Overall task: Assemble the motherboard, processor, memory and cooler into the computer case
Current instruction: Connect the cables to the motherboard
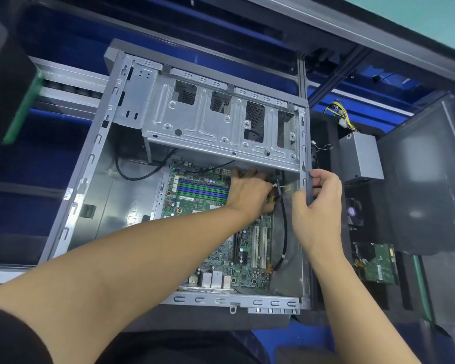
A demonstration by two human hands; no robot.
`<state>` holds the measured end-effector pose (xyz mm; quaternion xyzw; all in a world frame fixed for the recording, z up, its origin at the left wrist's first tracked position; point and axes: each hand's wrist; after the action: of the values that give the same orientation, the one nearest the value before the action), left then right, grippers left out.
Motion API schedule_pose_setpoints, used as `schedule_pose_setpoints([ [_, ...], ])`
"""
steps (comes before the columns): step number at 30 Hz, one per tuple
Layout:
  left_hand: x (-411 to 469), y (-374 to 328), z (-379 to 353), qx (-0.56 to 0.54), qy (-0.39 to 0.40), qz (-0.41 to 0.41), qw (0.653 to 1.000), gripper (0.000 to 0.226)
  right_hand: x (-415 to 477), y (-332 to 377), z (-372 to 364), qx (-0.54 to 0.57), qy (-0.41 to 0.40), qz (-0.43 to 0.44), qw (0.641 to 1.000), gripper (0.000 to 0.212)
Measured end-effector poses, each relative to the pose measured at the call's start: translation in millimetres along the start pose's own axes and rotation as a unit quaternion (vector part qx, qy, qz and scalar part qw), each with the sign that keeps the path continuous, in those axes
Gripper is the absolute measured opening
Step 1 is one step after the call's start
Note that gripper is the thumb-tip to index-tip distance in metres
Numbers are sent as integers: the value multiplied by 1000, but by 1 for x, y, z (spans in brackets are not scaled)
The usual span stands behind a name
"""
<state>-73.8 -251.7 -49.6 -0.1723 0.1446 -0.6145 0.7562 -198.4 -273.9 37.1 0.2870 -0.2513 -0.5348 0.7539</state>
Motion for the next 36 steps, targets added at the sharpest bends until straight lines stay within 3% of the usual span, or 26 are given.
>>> schedule_pose_setpoints([
  [5,0,0,0,85,-15,-65,994,25,0,1,0,-2,-5,7,1000,31],
  [10,0,2,-3,91,-24,-96,991,28,-2,2,0,-3,-4,12,1000,30],
  [29,-4,4,-7,71,-26,-48,996,26,-1,-3,0,8,3,-4,1000,32],
  [36,-4,5,-7,44,-35,-36,998,35,0,-3,0,10,2,2,1000,32],
])
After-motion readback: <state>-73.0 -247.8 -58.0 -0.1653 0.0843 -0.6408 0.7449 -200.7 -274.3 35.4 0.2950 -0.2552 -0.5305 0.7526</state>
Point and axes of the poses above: each hand's wrist, its own x-axis towards the middle knuckle, its own z-axis out of the back of the hand, y = z × x, and after that the axes turned 4 degrees about -z, right-handed
